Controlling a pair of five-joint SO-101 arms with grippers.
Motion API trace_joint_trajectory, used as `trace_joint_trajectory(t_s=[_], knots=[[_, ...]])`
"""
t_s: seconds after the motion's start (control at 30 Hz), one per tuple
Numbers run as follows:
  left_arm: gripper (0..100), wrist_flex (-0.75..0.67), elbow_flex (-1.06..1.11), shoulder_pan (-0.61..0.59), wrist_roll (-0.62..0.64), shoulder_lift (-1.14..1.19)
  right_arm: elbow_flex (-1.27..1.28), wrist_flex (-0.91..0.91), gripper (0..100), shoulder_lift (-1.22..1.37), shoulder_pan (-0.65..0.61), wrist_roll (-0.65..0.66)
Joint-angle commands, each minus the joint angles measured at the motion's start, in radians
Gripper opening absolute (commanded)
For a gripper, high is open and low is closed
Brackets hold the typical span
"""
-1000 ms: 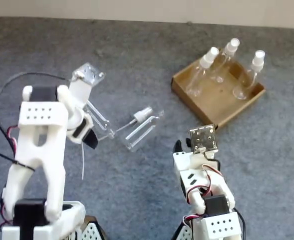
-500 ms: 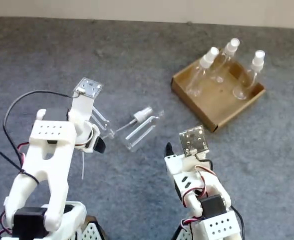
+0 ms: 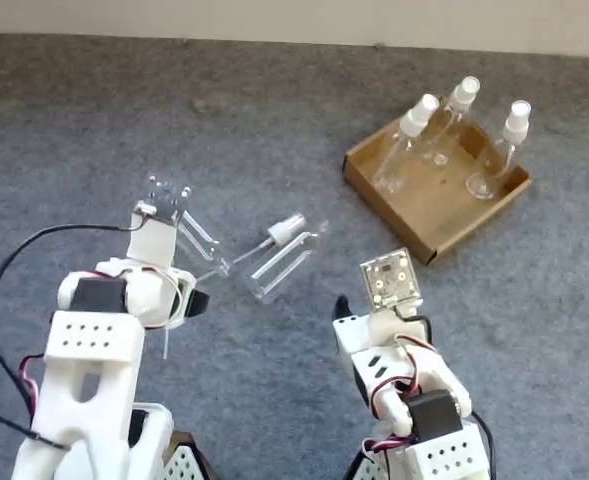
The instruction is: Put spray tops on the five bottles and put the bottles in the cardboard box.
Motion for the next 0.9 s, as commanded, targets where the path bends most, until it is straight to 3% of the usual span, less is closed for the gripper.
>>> trace_joint_trajectory(t_s=[0.0,0.1,0.27,0.53,0.87], knots=[[27,-0.014,0.002,0.018,0.011,-0.068,-0.099,0.021,20.5,-0.001,-0.008,-0.009],[27,-0.044,0.035,0.013,0.012,-0.077,-0.131,0.027,20.5,-0.001,-0.008,-0.011],[27,-0.091,0.071,0.013,0.014,-0.077,-0.196,0.027,20.5,-0.001,-0.008,-0.132],[27,-0.149,0.09,-0.079,0.017,-0.079,-0.248,0.025,20.7,0.018,-0.008,-0.129],[27,-0.21,0.128,-0.084,0.057,-0.079,-0.615,0.124,20.7,0.372,-0.01,-0.135]])
